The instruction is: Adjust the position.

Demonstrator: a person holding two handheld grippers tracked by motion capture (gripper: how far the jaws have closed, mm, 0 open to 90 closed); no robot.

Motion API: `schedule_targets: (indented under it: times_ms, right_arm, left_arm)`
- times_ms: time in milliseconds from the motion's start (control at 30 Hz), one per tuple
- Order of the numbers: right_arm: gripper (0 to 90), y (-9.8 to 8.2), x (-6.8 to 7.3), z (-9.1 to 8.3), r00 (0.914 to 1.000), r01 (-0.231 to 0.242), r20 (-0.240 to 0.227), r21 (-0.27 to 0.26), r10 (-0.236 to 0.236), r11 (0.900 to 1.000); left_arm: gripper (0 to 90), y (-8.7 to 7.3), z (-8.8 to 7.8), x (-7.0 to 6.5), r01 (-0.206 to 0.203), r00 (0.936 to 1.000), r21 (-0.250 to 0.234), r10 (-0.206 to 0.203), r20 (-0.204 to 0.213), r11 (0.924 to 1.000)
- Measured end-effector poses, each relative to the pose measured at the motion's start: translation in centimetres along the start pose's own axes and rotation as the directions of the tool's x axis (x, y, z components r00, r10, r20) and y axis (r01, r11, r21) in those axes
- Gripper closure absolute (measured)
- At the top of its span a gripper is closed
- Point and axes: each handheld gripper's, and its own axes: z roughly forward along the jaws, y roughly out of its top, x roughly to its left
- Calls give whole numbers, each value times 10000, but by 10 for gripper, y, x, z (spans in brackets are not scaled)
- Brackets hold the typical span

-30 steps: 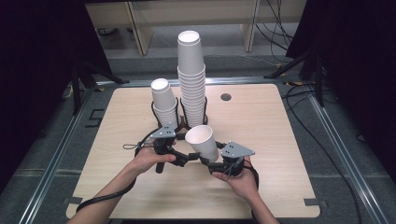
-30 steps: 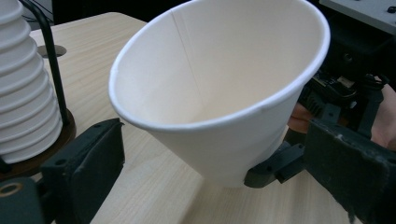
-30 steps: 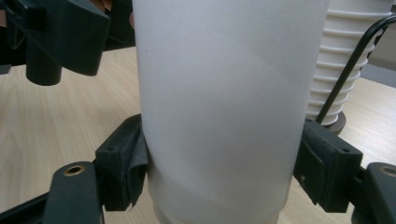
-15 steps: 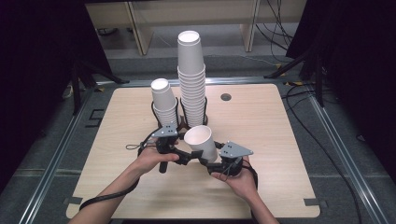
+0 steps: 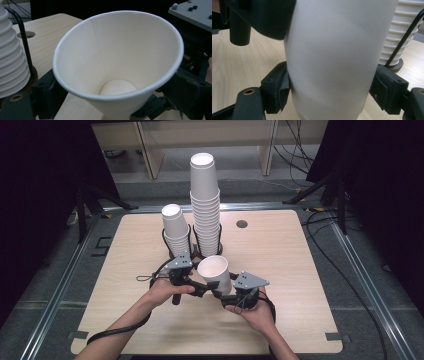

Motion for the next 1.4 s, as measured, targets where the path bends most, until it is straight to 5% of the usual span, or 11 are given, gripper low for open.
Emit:
schedule_targets:
  times_ms: [167,233,333,467,533,600,700,800,933,1167,1400]
  right_arm:
    - [190,1,0,0,9997,233,2,188,-233,9996]
    - [151,1,1,2,9999,-22,-145,217,25,9998]
    - [152,2,1,-1,9990,368,-271,209,-362,9991]
    - [152,2,0,-5,9975,425,-583,254,-409,9988]
    - [154,1,0,-7,9913,262,-1290,128,-243,9996]
    - [153,2,0,-9,9924,387,-1176,174,-364,9991]
    - [161,1,-1,-11,9904,444,-1311,65,-432,9990]
    - [208,0,0,-10,9850,360,-1691,13,-353,9994]
    - [226,0,0,-11,9842,378,-1730,-78,-386,9993]
    - [241,1,1,-14,9832,589,-1712,-300,-632,9978]
    - [244,-3,-4,-22,9915,205,-1268,-615,-282,9979]
  left_arm:
    - [135,3,1,-8,-1273,9918,306,1274,-26,9914]
    - [136,4,2,-12,-1842,9829,494,1841,69,9816]
    - [139,6,1,-18,-2558,9667,859,2547,236,9629]
    - [141,7,0,-18,-2708,9625,877,2682,399,9586]
    - [144,6,-1,-18,-2921,9559,959,2872,619,9516]
    - [144,7,-1,-17,-3053,9518,1069,2995,669,9463]
    - [145,6,-1,-18,-2921,9544,982,2833,947,9513]
    - [147,7,-1,-19,-3082,9484,1032,2968,1120,9457]
    - [145,7,-2,-17,-3068,9469,863,2949,1280,9478]
    - [130,8,-5,-16,-2347,9610,334,2267,1585,9715]
    - [73,1,-21,-12,-1922,9775,-94,1923,871,9813]
